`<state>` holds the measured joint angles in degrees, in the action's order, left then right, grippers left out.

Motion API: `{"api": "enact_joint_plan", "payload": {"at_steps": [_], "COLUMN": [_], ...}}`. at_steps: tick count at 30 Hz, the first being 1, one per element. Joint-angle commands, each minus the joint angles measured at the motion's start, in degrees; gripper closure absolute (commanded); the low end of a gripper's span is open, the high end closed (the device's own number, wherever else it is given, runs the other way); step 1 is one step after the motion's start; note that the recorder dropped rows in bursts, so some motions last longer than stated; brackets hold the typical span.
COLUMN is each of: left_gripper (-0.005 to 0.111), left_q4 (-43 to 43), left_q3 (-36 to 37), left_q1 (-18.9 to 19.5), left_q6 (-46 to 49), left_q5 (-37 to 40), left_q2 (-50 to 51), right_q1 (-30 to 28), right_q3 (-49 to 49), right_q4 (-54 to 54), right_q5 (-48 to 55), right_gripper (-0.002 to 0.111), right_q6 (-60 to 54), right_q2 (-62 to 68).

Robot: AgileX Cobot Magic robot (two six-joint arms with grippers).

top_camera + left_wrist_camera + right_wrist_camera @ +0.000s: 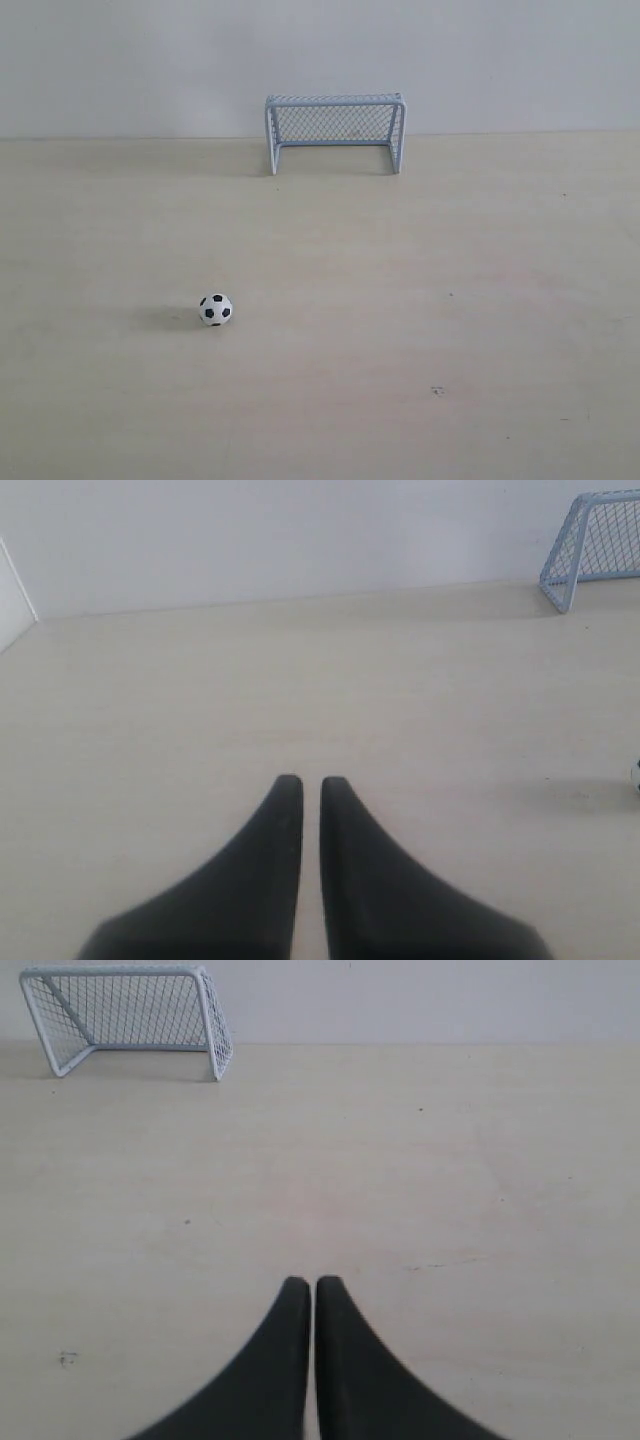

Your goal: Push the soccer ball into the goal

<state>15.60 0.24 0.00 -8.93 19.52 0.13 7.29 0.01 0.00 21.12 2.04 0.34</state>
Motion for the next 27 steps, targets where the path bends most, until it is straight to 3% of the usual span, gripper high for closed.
{"api": "enact_joint_plan", "payload": {"at_steps": [1, 17, 23, 27], "left_gripper": [0.100, 0.100, 0.100, 0.100], "left_q4": [0.15, 0.15, 0.15, 0.15], "left_q3": [-0.24, -0.24, -0.24, -0.24], "left_q1": [0.11, 0.11, 0.11, 0.11], "left_q6": [-0.53, -0.53, -0.53, -0.53], "left_q5": [-0.20, -0.20, -0.20, -0.20], "left_q2": [-0.13, -0.13, -0.13, -0.13], "right_q1": [-0.41, -0.41, -0.41, -0.41], "right_q3": [-4.92, -24.55, -25.95, -29.43], "right_q4": [-0.31, 4.84, 10.64, 18.06], "right_q5": [3.01, 8.22, 1.81, 0.63], "right_gripper": [0.108, 0.108, 0.108, 0.108], "right_q6": [0.43, 1.09, 3.26, -10.64], "right_q2": [-0.34, -0.34, -0.34, 1.98]}}
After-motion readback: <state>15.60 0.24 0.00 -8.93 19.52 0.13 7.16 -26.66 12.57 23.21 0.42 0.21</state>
